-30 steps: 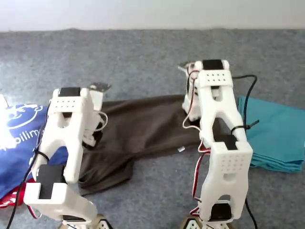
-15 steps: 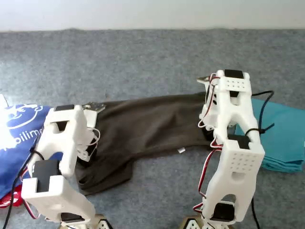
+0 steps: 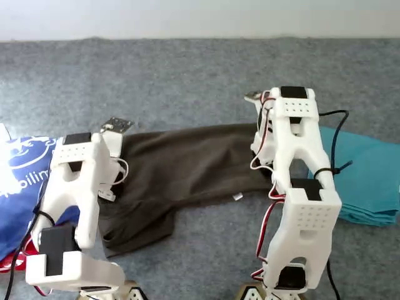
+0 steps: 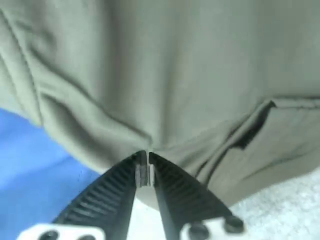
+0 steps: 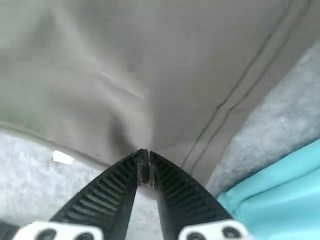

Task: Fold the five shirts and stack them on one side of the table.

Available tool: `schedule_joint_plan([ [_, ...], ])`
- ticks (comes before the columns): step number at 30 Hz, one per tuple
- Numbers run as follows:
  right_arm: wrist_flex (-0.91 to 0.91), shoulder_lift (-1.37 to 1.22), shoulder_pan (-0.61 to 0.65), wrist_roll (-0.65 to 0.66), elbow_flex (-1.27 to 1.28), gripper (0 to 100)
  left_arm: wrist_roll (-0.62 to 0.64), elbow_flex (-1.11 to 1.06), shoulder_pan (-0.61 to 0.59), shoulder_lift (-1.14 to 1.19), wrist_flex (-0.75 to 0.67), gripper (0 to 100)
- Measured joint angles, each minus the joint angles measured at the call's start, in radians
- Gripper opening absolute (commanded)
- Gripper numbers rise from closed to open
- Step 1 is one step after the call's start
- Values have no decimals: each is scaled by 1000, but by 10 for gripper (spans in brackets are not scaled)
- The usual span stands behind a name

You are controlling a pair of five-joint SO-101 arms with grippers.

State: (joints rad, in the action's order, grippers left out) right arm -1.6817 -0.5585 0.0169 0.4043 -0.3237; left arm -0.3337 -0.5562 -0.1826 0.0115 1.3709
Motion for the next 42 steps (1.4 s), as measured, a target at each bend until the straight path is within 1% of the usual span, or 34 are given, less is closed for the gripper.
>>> schedule_joint_plan([
  [6, 75, -57, -17, 0, 0, 9, 0, -51, -8, 75, -133, 14],
  [13, 115, -74, -101, 0, 0, 9, 0, -9, -77, 120, -141, 14],
  [15, 115, -74, -110, -2, 0, 9, 0, 12, -95, 126, -124, 14],
  [19, 87, -58, -101, 0, 0, 9, 0, 69, -101, 137, -48, 14],
  [22, 75, -8, -78, -2, 0, 9, 0, 101, -78, 137, 9, 14],
  [26, 48, 78, -11, 0, 0, 9, 25, 103, -8, 31, 60, 14],
  [31, 0, 173, 63, 0, 0, 9, 49, 103, 94, -203, 126, 15],
  [36, -54, 235, 118, 0, 0, 9, 80, 103, 104, -376, 172, 15],
  [38, -60, 253, 143, 0, 0, 9, 80, 103, 58, -391, 172, 15],
  [42, -64, 284, 164, 0, 0, 9, 78, 89, -98, -396, 130, 15],
])
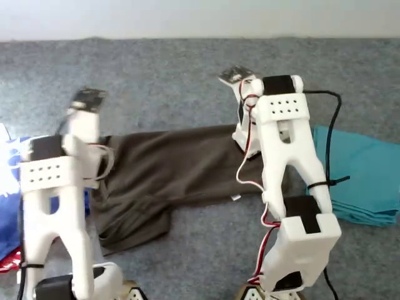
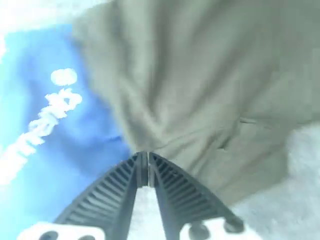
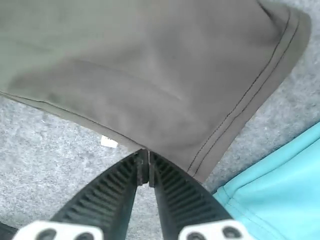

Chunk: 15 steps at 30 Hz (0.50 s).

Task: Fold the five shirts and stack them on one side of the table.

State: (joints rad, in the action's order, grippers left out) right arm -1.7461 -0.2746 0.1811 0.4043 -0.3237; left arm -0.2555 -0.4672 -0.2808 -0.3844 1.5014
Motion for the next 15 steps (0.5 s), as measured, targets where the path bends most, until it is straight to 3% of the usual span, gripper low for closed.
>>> schedule_joint_plan([
  [8, -3, 14, 14, 0, 0, 9, -117, -321, -164, 0, -301, 15],
  [15, -6, 14, 14, 0, 0, 9, -232, -381, -400, 9, -428, 15],
])
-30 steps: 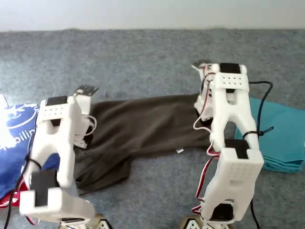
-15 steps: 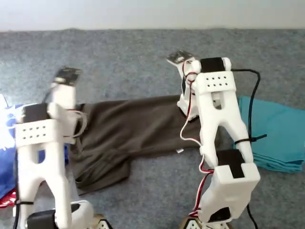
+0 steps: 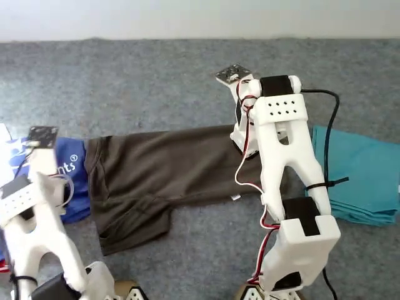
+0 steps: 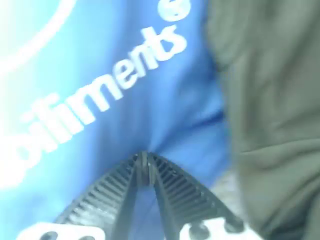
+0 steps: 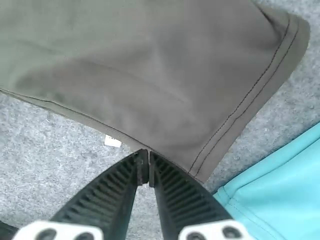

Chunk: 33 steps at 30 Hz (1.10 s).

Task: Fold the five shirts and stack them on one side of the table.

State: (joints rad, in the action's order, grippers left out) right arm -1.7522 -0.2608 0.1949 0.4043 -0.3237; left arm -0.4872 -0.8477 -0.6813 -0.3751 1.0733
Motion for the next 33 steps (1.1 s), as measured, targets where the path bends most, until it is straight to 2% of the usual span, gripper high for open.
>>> schedule_joint_plan([
  [4, 0, 0, -2, 0, 0, 9, -66, 0, -117, 129, -106, 15],
  [7, 0, 0, -3, 0, 0, 9, -92, 89, -212, 272, -106, 15],
  [11, 0, 0, -2, 0, 0, 9, -121, 301, -333, 416, 21, 15],
  [15, 0, 0, 23, 0, 0, 9, -127, 474, -414, 448, 141, 14],
  [23, 0, 0, 115, 0, 0, 9, -133, 689, -420, 402, 385, 14],
  [33, 0, 0, 272, 0, 0, 9, -138, 700, -316, -29, 560, 15],
])
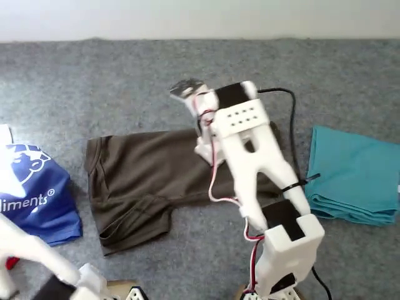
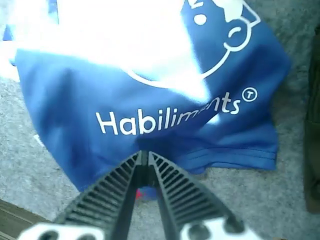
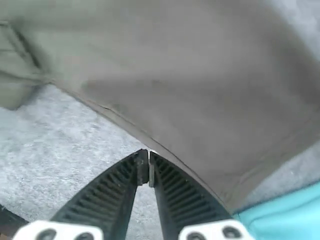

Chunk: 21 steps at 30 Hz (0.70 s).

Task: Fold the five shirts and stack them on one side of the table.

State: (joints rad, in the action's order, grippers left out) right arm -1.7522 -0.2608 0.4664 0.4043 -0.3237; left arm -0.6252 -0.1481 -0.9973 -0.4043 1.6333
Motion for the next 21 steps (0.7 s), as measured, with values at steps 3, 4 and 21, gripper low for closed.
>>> schedule_joint_plan([
  [3, 8, 0, 91, 0, 0, 52, 0, -5, -18, -37, 2, 15],
  [4, 8, 0, 124, 0, 0, 87, 0, -14, -37, -37, -2, 15],
  [21, 25, -336, 534, 0, -265, 222, 5, -34, -324, 133, -123, 15],
])
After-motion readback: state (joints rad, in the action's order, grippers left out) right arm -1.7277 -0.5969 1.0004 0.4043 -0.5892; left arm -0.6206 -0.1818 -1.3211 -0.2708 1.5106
